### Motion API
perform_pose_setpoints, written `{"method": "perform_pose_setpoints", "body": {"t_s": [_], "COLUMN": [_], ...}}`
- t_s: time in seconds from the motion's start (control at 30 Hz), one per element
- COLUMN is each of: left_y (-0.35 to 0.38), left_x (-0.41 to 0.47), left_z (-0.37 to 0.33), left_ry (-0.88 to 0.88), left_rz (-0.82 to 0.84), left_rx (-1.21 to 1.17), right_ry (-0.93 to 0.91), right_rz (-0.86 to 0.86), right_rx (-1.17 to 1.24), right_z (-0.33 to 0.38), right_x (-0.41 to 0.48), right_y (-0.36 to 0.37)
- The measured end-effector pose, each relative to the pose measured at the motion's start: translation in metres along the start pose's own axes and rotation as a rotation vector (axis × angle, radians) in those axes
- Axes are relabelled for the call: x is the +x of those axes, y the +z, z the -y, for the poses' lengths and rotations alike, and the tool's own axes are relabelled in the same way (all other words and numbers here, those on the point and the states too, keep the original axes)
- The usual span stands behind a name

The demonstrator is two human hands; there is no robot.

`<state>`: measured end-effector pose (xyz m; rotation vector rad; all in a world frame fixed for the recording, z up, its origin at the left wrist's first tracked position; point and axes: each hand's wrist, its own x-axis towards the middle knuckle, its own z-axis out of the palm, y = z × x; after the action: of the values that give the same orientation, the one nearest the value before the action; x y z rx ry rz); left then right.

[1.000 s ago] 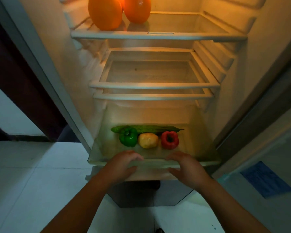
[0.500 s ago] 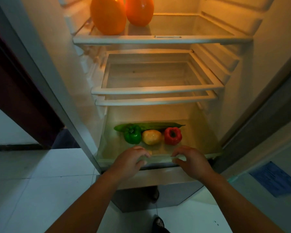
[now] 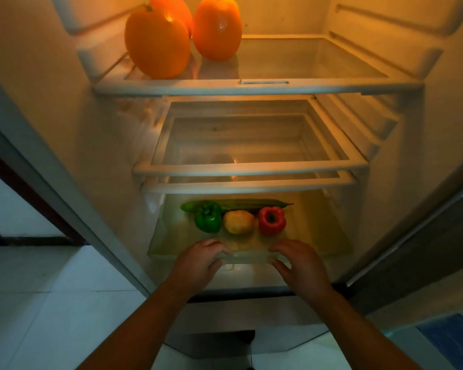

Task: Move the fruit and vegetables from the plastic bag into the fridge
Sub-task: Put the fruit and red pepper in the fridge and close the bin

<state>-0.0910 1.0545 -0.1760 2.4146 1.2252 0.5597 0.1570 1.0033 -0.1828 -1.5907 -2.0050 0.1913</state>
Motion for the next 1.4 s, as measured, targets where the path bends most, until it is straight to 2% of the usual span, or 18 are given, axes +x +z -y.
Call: {"method": "perform_pose_setpoints", "body": {"t_s": [0.2, 0.37, 0.57, 0.73, 0.97, 1.4], "left_y": [0.001, 0.015, 0.023, 0.023, 0.021, 0.022], "left_x": [-0.036, -0.064, -0.063, -0.057, -0.029, 0.007], "left_z": [0.004, 0.000, -0.004, -0.003, 0.009, 0.031], "left_ry": [0.071, 0.068, -0.050, -0.066, -0.080, -0.061], "left_rz": [-0.117, -0.052, -0.044, -0.033, 0.033, -0.013], "left_rx": [0.218, 0.288, 0.302, 0.279, 0.312, 0.341], "right_ry": [-0.054, 0.044, 0.089, 0.110, 0.143, 0.041], "right_rz": [-0.099, -0.042, 0.056, 0.104, 0.109, 0.059], "right_rx": [-0.127, -0.202, -0.282, -0.381, -0.343, -0.318], "right_z": [0.003, 0.016, 0.020, 0.019, 0.010, -0.022], "right_x": [-0.033, -0.058, -0.061, -0.056, -0.025, 0.014], "right_y": [0.011, 0.018, 0.031, 0.035, 0.043, 0.063]}}
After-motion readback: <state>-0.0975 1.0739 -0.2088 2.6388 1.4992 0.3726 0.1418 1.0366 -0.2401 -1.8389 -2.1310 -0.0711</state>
